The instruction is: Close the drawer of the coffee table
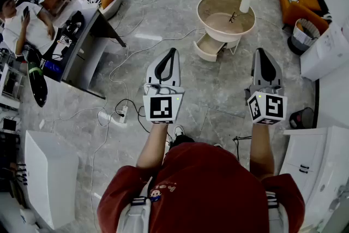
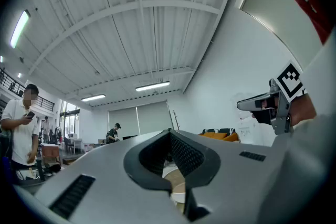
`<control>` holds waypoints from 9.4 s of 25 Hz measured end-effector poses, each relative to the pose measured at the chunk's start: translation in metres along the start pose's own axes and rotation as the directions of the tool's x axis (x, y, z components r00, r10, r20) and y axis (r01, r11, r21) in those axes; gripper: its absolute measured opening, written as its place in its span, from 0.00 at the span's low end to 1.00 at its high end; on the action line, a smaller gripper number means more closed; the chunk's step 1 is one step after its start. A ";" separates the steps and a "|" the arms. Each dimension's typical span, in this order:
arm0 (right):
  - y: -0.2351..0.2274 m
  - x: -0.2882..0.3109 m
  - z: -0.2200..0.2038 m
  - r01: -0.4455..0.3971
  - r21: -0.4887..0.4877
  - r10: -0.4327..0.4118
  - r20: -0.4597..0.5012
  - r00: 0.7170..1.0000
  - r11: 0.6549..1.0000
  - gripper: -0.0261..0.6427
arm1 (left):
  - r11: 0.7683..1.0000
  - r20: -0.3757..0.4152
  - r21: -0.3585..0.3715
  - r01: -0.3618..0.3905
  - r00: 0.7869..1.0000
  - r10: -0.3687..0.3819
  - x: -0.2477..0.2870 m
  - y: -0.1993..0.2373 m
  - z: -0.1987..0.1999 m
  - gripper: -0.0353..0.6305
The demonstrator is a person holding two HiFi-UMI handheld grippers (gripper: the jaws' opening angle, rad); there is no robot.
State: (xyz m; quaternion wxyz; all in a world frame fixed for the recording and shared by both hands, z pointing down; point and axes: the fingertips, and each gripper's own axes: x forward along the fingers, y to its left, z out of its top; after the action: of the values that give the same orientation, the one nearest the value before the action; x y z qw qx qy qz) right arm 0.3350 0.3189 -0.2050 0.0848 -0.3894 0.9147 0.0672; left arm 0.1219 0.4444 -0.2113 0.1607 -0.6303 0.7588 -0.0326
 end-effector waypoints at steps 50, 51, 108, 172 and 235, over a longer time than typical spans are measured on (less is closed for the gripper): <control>0.103 0.153 -0.090 0.183 0.093 -0.176 -0.075 0.981 0.979 0.08 | 0.991 -0.093 -0.052 0.124 0.987 -0.128 0.090 0.169 -0.122 0.07; 0.097 0.162 -0.096 0.182 0.097 -0.175 -0.080 0.981 0.978 0.08 | 0.991 -0.089 -0.051 0.125 0.988 -0.129 0.102 0.167 -0.125 0.07; -0.107 0.420 -0.181 0.385 -0.086 -0.393 -0.134 0.910 0.919 0.08 | 0.912 -0.042 -0.091 0.400 0.913 -0.405 0.506 0.110 -0.243 0.07; -0.097 0.268 -1.097 0.255 -0.029 -0.251 -0.324 0.912 0.966 0.08 | 0.927 -0.145 -0.202 0.317 0.926 -0.348 0.334 -0.157 -1.094 0.09; -0.098 0.245 -1.111 0.300 0.040 -0.268 -0.348 0.898 0.953 0.08 | 0.887 -0.190 -0.325 0.329 0.896 -0.401 0.529 -0.233 -1.151 0.68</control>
State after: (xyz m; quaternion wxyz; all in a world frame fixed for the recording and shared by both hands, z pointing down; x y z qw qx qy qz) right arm 0.1245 -0.1299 0.8233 -0.0468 -0.5201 0.8509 -0.0564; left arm -0.0666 -0.2905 0.8292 -0.0382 -0.7698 0.6363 -0.0329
